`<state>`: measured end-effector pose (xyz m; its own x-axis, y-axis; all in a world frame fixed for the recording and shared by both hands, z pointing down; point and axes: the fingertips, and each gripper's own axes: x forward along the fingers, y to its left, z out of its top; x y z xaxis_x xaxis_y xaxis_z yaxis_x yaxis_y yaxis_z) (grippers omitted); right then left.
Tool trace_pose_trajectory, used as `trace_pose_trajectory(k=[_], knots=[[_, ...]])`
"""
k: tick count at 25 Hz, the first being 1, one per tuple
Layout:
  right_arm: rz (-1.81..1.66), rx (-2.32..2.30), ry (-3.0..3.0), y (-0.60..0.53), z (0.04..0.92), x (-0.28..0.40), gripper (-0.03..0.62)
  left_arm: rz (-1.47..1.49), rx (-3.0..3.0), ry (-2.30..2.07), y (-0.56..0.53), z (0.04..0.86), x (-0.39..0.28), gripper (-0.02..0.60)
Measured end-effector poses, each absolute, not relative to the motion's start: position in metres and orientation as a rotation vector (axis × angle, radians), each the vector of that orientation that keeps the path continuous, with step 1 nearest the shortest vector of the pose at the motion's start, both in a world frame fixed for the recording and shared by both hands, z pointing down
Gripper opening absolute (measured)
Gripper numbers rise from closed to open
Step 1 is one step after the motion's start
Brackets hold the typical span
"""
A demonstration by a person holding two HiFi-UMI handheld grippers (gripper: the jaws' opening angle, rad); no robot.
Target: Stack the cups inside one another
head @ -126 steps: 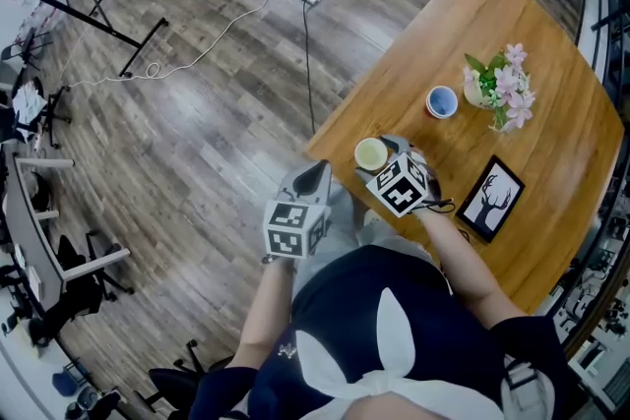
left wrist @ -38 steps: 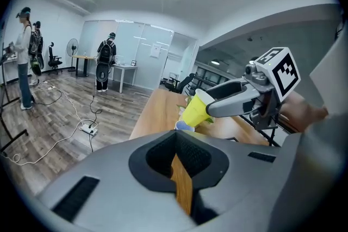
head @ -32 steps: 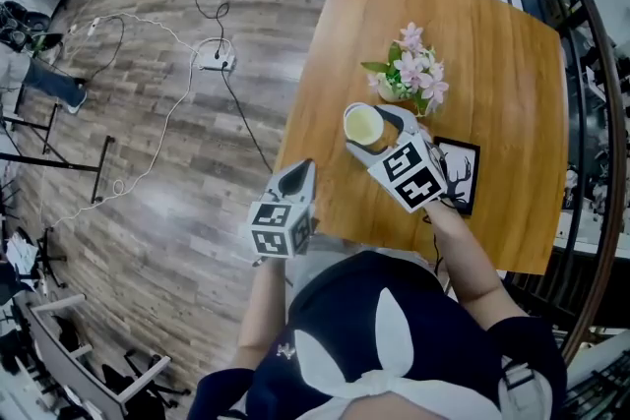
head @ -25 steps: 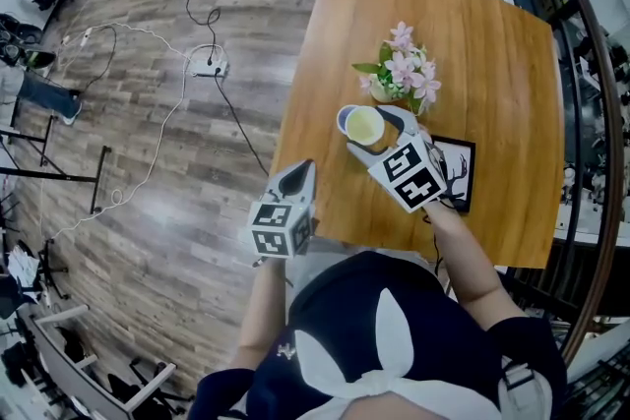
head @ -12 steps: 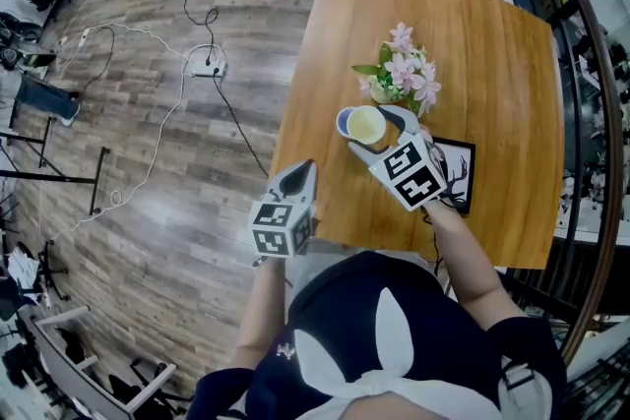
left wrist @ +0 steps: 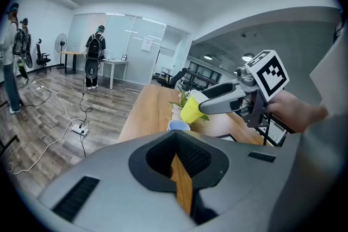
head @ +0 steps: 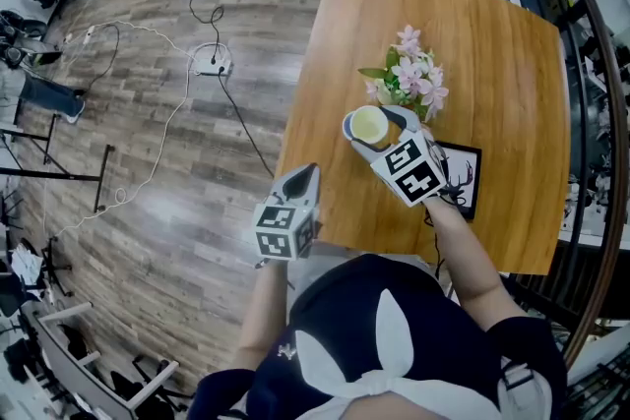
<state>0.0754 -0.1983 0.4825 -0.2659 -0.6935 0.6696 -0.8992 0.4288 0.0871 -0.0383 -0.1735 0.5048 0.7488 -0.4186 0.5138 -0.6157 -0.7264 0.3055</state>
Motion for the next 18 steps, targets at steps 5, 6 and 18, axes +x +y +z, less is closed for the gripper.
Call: trace_pose_trajectory(k=[5, 6, 18], knots=[[0.433, 1.335, -2.041, -0.205, 0.491, 0.078, 0.332, 0.59, 2.481, -0.78, -0.176, 0.509, -0.038, 0.017], [0.432, 1.333, -2.04, -0.207, 0.491, 0.078, 0.333, 0.594, 2.481, -0.775, -0.176, 0.51, -0.038, 0.017], [0.495, 1.333, -2.018, -0.214, 0.513, 0.08, 0.332, 0.605, 2.475, -0.774, -0.186, 0.511, -0.041, 0.017]])
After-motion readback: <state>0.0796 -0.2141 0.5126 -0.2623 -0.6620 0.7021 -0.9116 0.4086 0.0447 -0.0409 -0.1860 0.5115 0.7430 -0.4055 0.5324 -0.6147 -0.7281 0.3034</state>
